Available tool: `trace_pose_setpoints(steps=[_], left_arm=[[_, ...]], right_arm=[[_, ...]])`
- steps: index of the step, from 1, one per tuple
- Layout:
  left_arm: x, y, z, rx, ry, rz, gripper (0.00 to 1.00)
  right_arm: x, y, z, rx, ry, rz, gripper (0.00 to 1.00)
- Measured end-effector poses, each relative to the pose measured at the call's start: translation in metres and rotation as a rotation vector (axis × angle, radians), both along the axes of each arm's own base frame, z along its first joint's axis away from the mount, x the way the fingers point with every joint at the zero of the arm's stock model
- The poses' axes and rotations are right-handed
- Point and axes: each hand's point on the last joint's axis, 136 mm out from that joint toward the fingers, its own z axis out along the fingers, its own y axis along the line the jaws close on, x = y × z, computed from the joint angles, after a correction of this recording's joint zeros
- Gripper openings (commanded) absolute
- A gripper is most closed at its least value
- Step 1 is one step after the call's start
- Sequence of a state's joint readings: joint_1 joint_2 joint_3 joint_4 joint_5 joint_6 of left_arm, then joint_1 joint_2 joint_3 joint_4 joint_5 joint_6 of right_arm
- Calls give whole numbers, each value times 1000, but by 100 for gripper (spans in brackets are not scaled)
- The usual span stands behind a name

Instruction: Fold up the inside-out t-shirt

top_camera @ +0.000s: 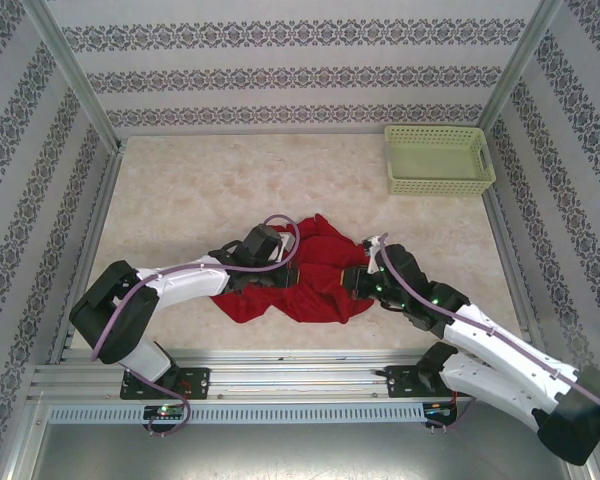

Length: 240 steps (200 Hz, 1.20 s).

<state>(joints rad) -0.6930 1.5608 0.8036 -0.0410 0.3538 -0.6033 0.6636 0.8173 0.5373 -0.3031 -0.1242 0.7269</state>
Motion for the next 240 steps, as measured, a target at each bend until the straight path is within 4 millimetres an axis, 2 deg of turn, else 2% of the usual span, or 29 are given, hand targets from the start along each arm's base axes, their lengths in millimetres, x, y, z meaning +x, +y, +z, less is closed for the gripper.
trace_pose_setpoints(steps=[34,61,87,113,137,153,161,170,180,199,217,229,240], left_arm=[[-2,-4,3,-10,0,-18,0],[-3,-10,8,-14,-22,-44,0],[-2,-15,12,-25,-39,-56,0],[0,-18,16,-42,-55,-59,0],[-1,-19,14,-41,-47,-64,0],[-1,-20,9,-32,-37,-67,0],[-1,-18,7,-22,-32,-67,0],[-3,-14,2,2,-18,-60,0],[-5,-10,-2,20,-4,-55,0],[-6,-9,-4,29,2,-53,0],[-6,-9,-4,30,2,-52,0],[-6,-8,-4,32,1,-51,0],[-5,-8,-4,34,-1,-49,0]], right_arm=[[12,-26,-13,15,63,-108,0],[17,-47,-27,-37,128,-190,0],[26,-75,-27,2,164,-297,0],[29,-82,-22,53,175,-316,0],[29,-82,-37,19,223,-306,0],[26,-84,-51,-24,274,-301,17],[25,-90,-57,-64,286,-314,31],[24,-98,-58,-116,283,-333,43],[24,-104,-52,-174,258,-335,52],[24,-97,-25,-243,167,-284,57],[19,-78,1,-276,76,-208,55],[11,-63,7,-294,48,-146,52],[0,-47,4,-316,44,-79,48]])
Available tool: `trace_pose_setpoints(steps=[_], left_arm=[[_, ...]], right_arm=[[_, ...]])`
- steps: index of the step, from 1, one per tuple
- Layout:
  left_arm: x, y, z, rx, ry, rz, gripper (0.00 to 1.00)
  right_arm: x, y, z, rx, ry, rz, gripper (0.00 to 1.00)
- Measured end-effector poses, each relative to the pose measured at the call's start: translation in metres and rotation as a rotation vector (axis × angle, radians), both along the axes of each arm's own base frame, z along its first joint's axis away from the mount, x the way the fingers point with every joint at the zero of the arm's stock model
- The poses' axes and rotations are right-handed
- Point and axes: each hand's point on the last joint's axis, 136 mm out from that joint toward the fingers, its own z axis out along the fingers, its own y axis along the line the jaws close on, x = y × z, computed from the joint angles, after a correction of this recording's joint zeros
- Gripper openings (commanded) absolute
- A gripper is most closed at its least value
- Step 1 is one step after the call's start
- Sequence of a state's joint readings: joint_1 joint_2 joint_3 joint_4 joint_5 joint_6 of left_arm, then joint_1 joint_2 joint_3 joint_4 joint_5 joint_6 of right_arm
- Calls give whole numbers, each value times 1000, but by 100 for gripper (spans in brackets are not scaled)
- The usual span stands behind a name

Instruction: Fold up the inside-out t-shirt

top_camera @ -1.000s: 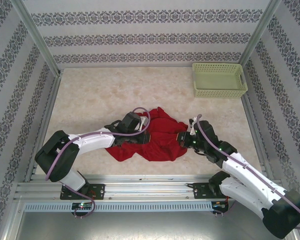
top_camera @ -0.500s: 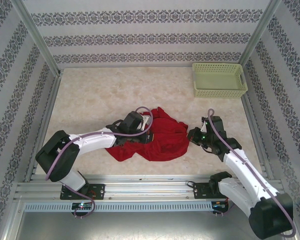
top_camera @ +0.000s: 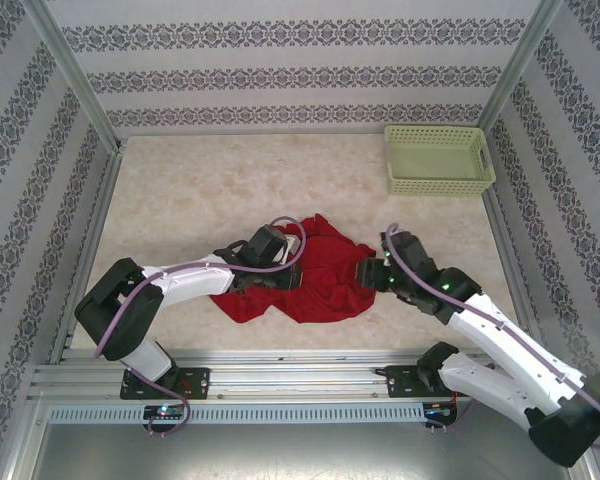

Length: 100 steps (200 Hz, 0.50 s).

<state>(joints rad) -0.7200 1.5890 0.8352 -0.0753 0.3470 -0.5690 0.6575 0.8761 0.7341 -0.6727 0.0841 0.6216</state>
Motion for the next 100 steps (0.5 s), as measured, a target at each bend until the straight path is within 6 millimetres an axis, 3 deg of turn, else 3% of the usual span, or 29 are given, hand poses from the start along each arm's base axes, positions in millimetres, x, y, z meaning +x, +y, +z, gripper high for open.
trace_pose_setpoints(steps=[53,71,100], left_arm=[[1,2,-1,10,-4,8,0],[1,2,-1,12,-5,9,0],[0,3,-2,14,-2,8,0]], right_arm=[[-46,61,-31,-69,96,226,45],[-48,68,-45,-98,131,220,46],[-39,62,-65,-162,167,150,55]])
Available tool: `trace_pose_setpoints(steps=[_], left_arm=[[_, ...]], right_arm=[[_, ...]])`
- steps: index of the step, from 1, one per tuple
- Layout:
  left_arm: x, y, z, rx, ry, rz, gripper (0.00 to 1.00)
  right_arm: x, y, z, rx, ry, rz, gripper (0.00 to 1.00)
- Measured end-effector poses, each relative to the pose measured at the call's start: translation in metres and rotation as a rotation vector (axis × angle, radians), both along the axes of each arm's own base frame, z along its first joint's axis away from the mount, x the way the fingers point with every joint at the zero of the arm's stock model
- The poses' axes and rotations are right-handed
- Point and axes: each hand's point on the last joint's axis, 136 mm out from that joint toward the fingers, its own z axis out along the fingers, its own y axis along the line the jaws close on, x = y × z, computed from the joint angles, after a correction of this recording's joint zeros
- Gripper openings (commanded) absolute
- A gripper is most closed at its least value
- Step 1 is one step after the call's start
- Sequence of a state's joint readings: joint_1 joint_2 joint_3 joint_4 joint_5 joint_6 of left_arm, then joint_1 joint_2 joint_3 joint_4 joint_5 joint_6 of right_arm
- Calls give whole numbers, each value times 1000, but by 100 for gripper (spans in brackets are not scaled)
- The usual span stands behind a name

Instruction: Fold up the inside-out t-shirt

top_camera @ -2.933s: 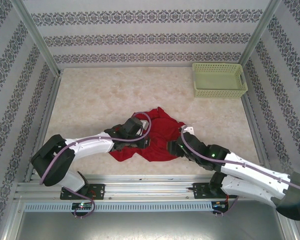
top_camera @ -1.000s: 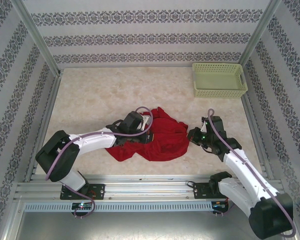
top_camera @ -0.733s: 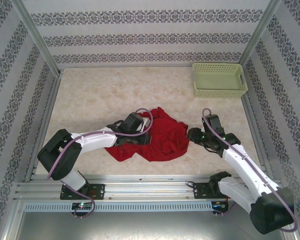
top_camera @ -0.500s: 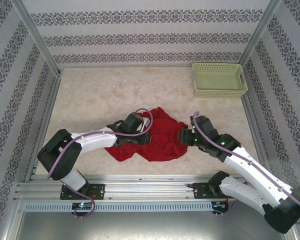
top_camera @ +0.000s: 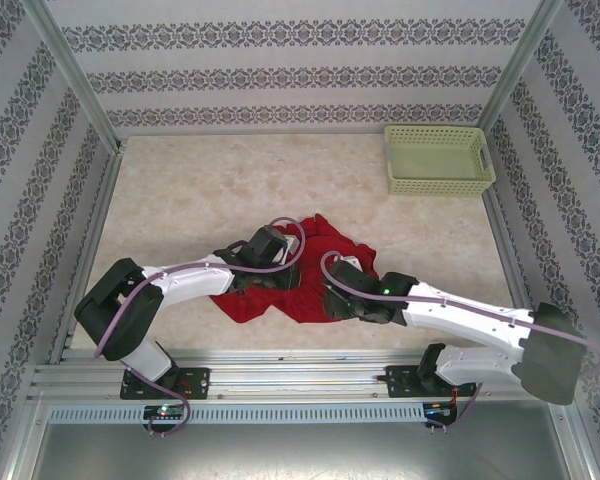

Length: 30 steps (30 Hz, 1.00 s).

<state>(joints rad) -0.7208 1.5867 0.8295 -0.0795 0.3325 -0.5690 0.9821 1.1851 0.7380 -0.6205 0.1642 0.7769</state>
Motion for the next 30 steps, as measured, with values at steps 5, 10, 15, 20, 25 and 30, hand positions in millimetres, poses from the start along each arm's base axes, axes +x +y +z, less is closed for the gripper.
trace_pose_setpoints(steps=[5,10,15,20,25,30], left_arm=[[-2,-2,4,-8,-7,-10,5],[-8,-4,14,-24,-32,-31,6],[-6,1,22,-12,-72,-9,7],[-1,25,6,119,-77,55,13],[-6,29,2,190,-104,33,31],[-22,14,33,220,-257,-57,49]], right_arm=[[20,-9,-15,-41,7,-81,54],[37,10,-5,-5,-15,-59,16],[49,27,35,92,-91,-30,1],[53,15,85,239,-173,-71,0],[67,-3,110,365,-189,-169,0],[76,-6,110,432,-156,-221,0]])
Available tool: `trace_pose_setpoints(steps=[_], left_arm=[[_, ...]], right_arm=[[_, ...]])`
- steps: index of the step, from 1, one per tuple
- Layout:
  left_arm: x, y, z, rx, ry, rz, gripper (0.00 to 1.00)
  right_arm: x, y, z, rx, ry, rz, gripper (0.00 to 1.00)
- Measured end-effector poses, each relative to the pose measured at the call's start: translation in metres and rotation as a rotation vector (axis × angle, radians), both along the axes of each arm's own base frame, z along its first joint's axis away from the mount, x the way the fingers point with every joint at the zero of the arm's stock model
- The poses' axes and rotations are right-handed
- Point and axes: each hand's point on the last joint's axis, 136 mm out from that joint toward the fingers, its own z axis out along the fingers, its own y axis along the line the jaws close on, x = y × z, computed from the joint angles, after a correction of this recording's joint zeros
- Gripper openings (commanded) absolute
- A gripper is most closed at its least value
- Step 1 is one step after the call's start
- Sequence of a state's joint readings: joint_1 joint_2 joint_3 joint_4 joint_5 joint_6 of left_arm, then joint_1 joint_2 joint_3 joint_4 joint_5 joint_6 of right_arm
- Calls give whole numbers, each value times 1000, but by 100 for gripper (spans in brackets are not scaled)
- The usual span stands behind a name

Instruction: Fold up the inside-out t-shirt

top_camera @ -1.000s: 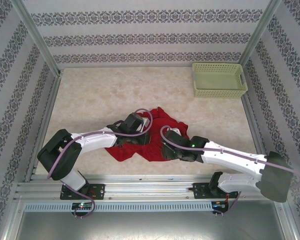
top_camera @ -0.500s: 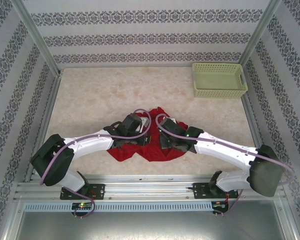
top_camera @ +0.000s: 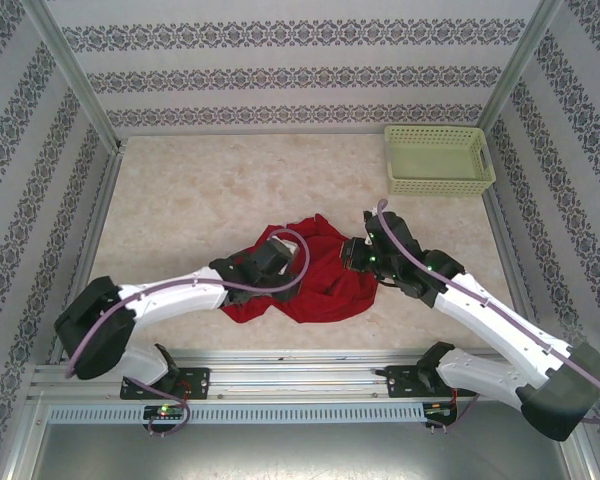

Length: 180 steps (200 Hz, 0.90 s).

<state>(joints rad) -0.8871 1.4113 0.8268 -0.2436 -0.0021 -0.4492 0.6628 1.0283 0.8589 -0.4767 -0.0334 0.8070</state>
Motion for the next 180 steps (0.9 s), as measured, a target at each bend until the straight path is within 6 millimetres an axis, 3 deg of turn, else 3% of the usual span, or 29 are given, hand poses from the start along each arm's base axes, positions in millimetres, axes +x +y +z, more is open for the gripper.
trace_pose_setpoints(steps=[25,52,94,137,180], left_arm=[[-15,-17,39,-42,-131,-89,53],[-18,-38,58,-59,-208,-139,58],[-6,-55,38,-13,-210,-141,60],[11,-68,30,-32,-216,-84,71],[26,-87,20,-42,-215,-65,69]], right_arm=[[-1,9,0,33,15,30,0],[-3,16,2,58,23,48,0],[-6,28,8,93,13,75,0],[-5,19,1,66,34,24,0],[3,-1,-9,30,29,-84,0]])
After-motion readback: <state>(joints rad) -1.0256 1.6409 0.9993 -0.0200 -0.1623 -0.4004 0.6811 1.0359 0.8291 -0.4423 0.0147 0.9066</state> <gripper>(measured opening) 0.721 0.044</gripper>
